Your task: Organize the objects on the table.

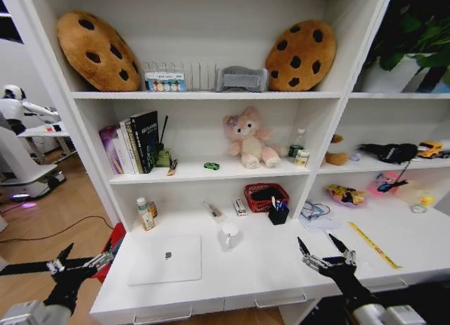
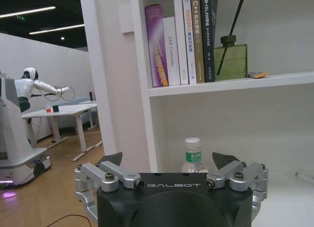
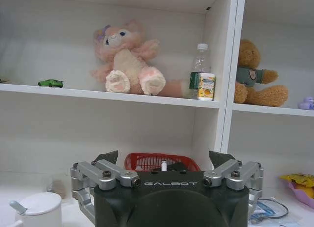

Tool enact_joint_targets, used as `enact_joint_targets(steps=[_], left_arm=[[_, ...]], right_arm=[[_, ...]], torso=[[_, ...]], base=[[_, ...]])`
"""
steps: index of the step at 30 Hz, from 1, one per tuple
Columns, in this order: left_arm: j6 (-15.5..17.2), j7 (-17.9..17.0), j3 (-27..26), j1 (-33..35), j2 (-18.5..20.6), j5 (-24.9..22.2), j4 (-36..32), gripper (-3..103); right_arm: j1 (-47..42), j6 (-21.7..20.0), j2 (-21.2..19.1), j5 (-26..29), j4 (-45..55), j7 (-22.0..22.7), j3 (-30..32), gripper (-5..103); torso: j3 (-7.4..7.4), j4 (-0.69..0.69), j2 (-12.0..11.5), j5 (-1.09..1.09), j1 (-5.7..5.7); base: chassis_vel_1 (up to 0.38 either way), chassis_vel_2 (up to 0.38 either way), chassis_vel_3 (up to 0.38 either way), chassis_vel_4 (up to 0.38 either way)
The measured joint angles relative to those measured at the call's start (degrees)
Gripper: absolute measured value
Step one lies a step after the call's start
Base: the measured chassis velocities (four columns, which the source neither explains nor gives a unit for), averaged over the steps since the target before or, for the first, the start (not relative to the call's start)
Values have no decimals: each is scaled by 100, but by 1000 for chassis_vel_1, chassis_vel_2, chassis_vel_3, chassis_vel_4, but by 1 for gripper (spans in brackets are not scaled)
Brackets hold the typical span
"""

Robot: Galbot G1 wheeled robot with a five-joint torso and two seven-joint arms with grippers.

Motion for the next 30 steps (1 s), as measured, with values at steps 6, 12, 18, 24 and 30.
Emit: enact_joint_targets(steps=[6,12,18,24,30], left_arm=[[0,4,0,0,0,0,0,100],[0,3,0,0,1,0,0,100],[0,2,-1,0,1,0,0,100],[0,1,-1,0,1,0,0,100],[0,1,-2,0,1,0,0,100]], right_arm=[[0,0,0,0,0,1,0,100],[0,-1,1,0,0,0,0,100],[0,0,1,0,0,0,-1,100],[0,-1,1,0,-1,0,-1,100],[0,-1,1,0,-1,0,-1,100]], torso=[[0,0,0,-1,1],[0,0,0,-4,1],[0,0,0,-2,1],[0,0,0,0,0],[-1,0,0,-2,0]], base=[[-55,-40,47,41],[82,-34,-69,50],[147,-124,-180,141],[207,-224,-225,239],[296,-292,-290,305]])
